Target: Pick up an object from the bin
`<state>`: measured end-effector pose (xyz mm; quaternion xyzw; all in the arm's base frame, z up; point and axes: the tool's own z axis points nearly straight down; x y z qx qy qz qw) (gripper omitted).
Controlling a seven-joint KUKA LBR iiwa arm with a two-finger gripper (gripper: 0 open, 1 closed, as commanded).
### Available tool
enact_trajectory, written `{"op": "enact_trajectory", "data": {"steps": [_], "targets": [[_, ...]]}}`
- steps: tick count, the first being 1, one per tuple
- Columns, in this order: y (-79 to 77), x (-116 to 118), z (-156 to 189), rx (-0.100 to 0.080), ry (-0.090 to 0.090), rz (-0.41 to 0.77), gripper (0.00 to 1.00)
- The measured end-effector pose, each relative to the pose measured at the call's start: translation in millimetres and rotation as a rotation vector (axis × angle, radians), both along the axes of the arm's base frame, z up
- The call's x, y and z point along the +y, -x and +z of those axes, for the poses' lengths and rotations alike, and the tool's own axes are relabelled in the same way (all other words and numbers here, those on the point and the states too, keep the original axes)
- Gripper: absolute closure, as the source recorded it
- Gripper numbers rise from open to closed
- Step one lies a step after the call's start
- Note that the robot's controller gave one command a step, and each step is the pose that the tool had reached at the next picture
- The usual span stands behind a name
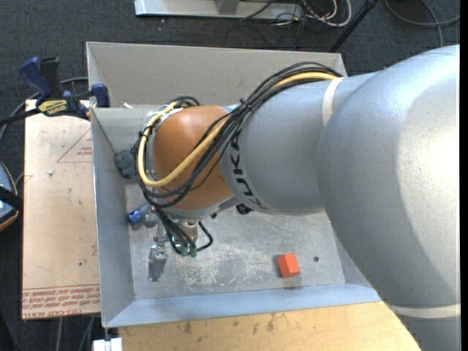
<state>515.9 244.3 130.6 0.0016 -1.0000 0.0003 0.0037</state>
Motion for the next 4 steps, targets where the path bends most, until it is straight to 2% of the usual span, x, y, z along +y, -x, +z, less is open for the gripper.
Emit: {"op": "enact_trajectory", "data": {"steps": [1, 2, 3, 4], "targets": [[-83.3, -81, -24, -0.010, 0.001, -0.272, 0.00], [-117.5, -64, -58, 0.007, 0.005, -0.354, 0.00], [-83.9, -94, -16, -0.010, 0.000, -0.093, 0.00], [-144.9, -85, 21, -0.019, -0.004, -0.060, 0.00]]}}
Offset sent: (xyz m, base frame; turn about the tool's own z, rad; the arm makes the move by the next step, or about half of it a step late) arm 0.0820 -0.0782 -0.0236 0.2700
